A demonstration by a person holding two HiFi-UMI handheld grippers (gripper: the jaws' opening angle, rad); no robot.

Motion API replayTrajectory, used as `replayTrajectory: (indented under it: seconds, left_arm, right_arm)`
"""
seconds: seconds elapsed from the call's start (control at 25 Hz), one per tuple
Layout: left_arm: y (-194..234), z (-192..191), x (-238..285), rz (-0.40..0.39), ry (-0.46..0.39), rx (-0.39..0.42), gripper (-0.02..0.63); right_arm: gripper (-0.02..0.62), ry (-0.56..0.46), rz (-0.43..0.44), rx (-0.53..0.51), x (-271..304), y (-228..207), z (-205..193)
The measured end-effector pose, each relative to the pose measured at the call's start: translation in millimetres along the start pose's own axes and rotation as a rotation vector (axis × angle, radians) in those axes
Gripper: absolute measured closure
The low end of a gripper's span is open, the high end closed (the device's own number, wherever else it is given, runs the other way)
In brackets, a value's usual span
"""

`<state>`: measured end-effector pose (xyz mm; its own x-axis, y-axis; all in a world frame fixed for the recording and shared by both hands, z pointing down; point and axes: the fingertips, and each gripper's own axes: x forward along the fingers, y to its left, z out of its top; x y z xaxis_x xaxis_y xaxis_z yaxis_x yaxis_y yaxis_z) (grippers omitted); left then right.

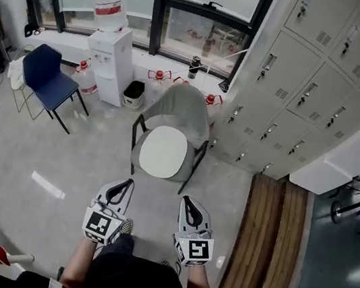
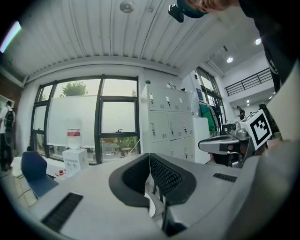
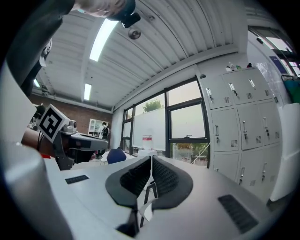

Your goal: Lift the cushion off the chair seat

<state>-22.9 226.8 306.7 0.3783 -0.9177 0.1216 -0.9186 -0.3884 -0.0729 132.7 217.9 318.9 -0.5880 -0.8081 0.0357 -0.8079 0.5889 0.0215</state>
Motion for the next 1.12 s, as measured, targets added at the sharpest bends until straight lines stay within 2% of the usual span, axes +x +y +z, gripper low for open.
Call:
replayTrajectory:
  seconds: [0.08, 0.24, 0.44, 0.76, 1.12]
  left_arm:
    - [26.4, 1.9, 9.5, -0.028, -0.004, -0.001, 0.588]
    - [75.8, 1.4, 27.8, -0.078, -0.015, -0.020, 0.588]
    - [117.6, -8.5, 52.6, -0.155, -0.007, -0.043, 0.587]
    - [151.1, -23.0, 80.6, -0.274, 0.014, -0.049, 0.587]
    - [183.3, -54.0, 110.4, -0.291, 0.075, -0.066, 0.588]
  right_arm:
    - [0.563, 0.003, -0.025, 0.024, 22.2, 5.9, 3.9]
    - [0.563, 0.021, -0.082, 0.009, 62.5, 18.1, 7.3]
    - [0.563, 0.043, -0.169, 0.024, 99.3, 24.7, 6.7]
    - [0.563, 0.094, -0.282, 0.073, 132.1, 30.6, -9.1]
    - [0.563, 0.138, -0.313, 0.110, 172.9, 18.2, -35.4]
